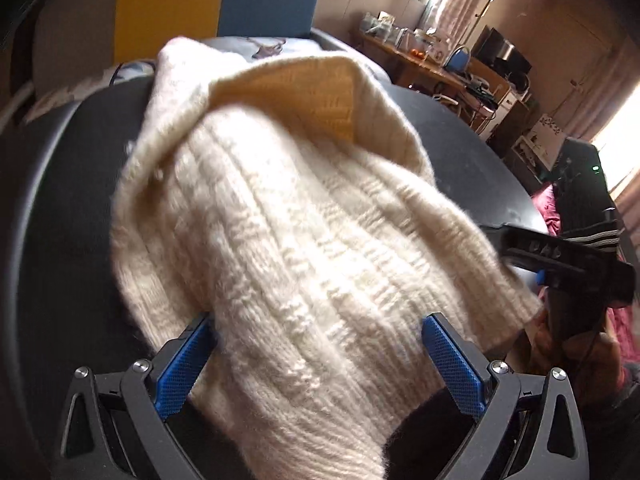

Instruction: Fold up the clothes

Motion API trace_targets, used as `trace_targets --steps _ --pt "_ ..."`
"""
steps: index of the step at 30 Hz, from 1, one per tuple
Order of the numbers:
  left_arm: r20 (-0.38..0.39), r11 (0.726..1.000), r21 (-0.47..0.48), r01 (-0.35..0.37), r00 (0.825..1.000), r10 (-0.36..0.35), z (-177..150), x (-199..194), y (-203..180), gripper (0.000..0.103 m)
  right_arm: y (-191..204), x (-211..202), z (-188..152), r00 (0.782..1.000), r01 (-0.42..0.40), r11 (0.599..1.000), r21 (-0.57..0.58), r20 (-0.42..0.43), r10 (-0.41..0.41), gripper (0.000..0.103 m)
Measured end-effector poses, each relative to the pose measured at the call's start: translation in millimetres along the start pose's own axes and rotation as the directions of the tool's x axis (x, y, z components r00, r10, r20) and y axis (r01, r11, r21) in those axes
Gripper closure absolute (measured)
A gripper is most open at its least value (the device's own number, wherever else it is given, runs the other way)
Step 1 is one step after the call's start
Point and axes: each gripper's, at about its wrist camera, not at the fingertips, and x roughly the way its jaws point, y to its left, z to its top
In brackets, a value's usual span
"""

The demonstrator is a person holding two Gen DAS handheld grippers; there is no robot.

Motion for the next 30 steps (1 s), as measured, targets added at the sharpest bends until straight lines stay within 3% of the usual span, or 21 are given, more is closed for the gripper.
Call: trace_targets --steps 2,8,11,14,17,20,25,27,30 --pt "0.005 1.000 -0.012 0.013 1.000 -0.013 -4.5 0.0 5.2 0.000 2.2 -2.4 -3.9 0.999 -0.053 0.998 -0.016 -0.003 0.053 0.063" --pt "0.036 1.000 0.001 0.025 0.999 -0.025 -15.9 -2.0 10.7 0.000 20.6 -2.9 -19.6 0.998 -0.068 0.987 -0.146 -0.025 0.065 0.060" --pt "0.013 0.998 0.044 -0.041 0.999 0.041 -18.3 -1.5 4.6 0.000 16.7 -6.2 -19.8 0.995 -0.093 0.990 -0.110 -0.031 0.090 0.060" --pt "0.039 0.998 0.020 -0.067 0.997 0.066 -21.6 -7.6 7.9 0.000 5.2 -1.3 -21.2 0.983 -0.175 0.984 -0.030 -0.060 0.173 0.059" --pt "0.055 0.998 -0.022 -0.055 0.997 0.057 -20.7 -21.8 13.2 0.000 -5.3 -4.4 -21.5 0.976 -0.213 0.977 0.028 -0.044 0.214 0.059" --pt "0.125 1.000 -0.017 -0.007 0.992 0.009 -9.3 -51.1 8.6 0.000 1.0 -4.3 -24.3 0.983 -0.185 0.982 -0.047 -0.017 0.185 0.058" --pt "0.177 0.992 0.121 0.047 0.982 -0.068 36.8 -72.9 -28.7 0.000 15.4 -1.0 -28.2 0.992 -0.121 0.981 -0.154 0.012 0.125 0.058" --pt "0.143 0.978 0.197 0.074 0.984 -0.104 60.6 -60.2 -53.3 0.000 12.9 -2.4 -29.7 0.990 -0.133 0.980 -0.150 0.019 0.138 0.058" --pt "0.076 0.951 0.300 0.071 0.992 -0.098 78.9 -33.7 -80.2 0.000 7.0 -5.7 -34.6 0.986 -0.159 0.978 -0.138 0.033 0.165 0.058"
